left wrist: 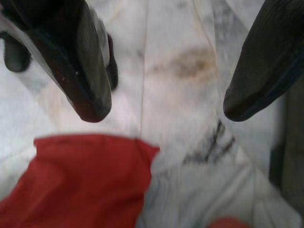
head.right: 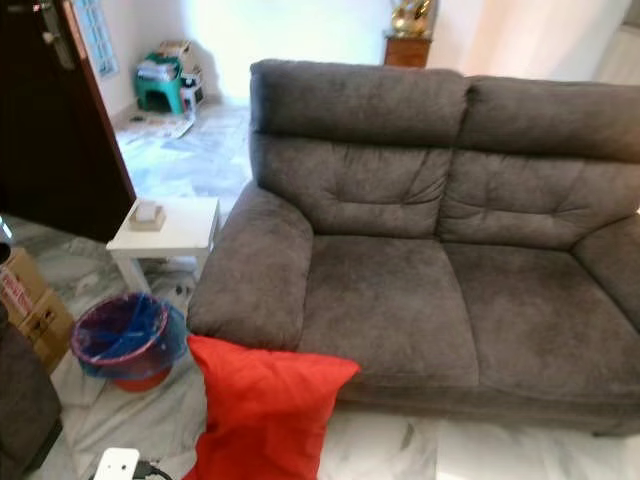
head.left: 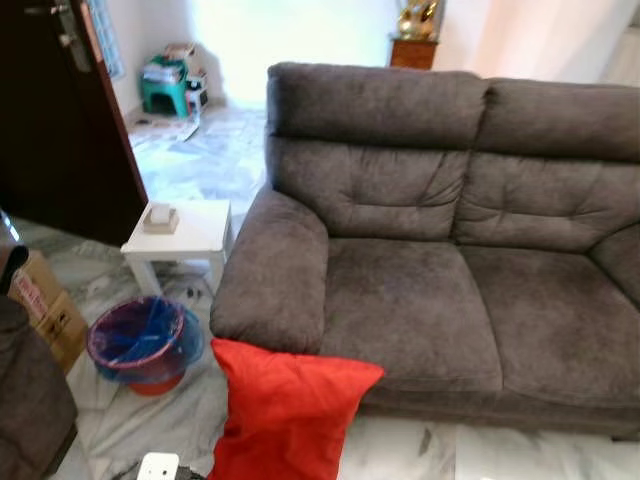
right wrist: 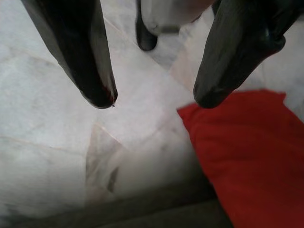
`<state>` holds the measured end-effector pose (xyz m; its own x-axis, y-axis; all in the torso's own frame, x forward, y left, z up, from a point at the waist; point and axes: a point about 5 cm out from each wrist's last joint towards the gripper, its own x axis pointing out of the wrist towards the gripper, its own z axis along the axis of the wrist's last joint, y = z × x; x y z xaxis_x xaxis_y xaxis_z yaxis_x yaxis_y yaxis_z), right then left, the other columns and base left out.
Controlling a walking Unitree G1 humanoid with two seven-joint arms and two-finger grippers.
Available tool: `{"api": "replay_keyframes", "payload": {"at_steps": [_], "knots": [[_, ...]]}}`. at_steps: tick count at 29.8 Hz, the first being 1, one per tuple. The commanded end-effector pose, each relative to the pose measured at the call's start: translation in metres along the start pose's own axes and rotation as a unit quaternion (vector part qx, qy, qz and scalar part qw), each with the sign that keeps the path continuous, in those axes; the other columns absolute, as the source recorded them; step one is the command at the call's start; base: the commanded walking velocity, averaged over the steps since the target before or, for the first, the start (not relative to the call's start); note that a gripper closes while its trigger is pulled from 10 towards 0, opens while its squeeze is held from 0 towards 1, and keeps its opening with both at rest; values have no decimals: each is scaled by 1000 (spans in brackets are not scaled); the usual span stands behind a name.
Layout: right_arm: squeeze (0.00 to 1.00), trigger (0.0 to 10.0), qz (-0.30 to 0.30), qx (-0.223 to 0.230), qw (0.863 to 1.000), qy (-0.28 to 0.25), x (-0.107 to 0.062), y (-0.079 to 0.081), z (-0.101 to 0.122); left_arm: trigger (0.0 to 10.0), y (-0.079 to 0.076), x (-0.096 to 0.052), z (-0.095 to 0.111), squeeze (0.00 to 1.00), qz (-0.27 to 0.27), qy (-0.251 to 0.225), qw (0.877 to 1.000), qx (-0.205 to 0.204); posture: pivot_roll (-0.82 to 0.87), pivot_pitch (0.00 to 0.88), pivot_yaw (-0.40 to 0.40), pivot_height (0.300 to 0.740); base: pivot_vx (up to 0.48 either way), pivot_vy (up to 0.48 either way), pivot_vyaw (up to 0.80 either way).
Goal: Move the pillow to the sofa from floor
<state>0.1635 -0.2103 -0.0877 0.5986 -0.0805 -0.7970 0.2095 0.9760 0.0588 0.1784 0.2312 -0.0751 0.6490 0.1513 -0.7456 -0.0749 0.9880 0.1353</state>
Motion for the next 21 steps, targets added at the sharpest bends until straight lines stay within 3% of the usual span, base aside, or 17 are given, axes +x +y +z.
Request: {"api": "replay_keyframes", "payload": {"at_steps": [1,21], "knots": [[0,10000,42,76,996,20,5,29,4,10000,14,-5,-19,0,16,52,998,-43,164,91,39,740,300,0,0],[0,10000,38,86,995,19,5,28,4,10000,16,-4,-15,0,23,41,998,-40,164,93,38,740,14,0,0]]}}
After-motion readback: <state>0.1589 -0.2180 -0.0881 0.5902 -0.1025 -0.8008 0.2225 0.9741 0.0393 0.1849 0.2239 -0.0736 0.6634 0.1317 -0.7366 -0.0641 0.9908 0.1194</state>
